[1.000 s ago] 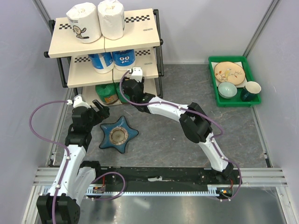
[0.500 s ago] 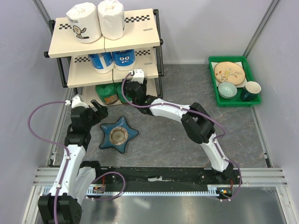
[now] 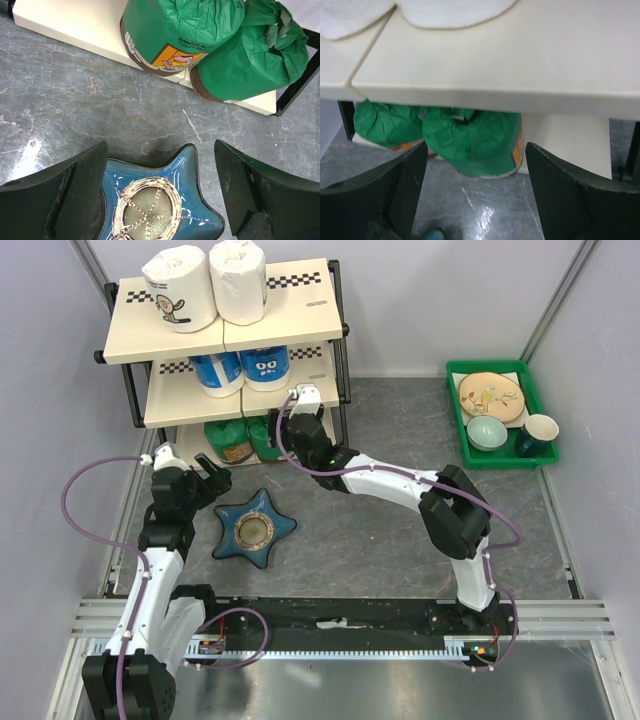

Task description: Place and organize the paper towels onto the shelf

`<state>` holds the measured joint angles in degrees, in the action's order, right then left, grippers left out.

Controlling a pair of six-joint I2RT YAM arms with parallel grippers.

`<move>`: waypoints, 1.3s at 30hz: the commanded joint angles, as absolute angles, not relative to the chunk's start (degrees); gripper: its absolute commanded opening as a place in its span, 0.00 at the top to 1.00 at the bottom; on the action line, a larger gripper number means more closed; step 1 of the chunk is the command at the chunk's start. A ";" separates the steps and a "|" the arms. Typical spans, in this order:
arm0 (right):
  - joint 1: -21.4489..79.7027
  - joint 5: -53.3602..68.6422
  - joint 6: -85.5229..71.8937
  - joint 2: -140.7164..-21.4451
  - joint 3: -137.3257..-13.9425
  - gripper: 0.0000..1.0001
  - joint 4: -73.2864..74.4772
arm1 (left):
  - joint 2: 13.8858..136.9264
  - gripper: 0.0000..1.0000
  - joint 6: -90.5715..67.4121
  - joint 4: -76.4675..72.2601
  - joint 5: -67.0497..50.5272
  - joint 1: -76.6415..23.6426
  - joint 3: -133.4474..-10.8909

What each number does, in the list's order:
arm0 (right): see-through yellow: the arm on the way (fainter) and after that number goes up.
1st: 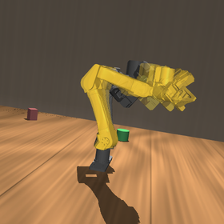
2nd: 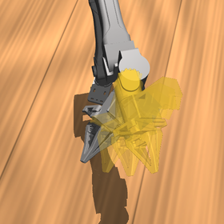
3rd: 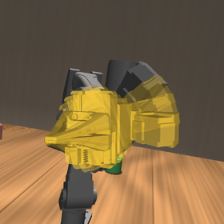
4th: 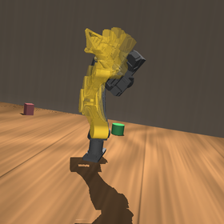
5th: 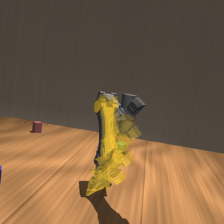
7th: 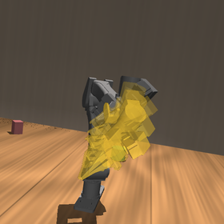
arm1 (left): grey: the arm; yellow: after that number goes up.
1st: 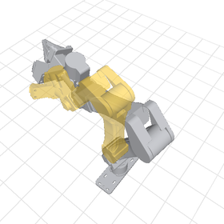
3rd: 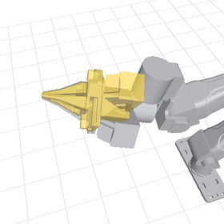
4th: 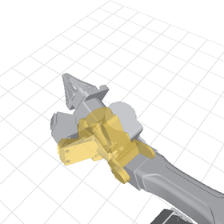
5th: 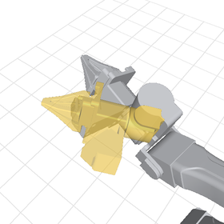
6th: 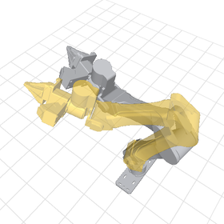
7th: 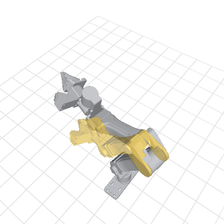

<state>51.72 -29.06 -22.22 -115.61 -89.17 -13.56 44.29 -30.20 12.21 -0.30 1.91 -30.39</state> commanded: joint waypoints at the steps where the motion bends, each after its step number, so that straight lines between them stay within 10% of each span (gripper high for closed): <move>1: 51.68 -22.69 -21.80 -108.91 -82.54 0.13 -15.55 | 45.26 0.08 -30.94 10.02 -0.97 2.29 -32.34; 39: 47.81 -19.78 -20.21 -117.95 -81.65 0.12 -17.31 | 68.11 0.23 -34.01 -7.47 11.95 2.11 -36.56</move>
<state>48.18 -20.67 -20.12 -117.12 -78.89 -14.72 66.57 -34.65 -3.79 8.60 1.91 -33.71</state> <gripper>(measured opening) 0.876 0.776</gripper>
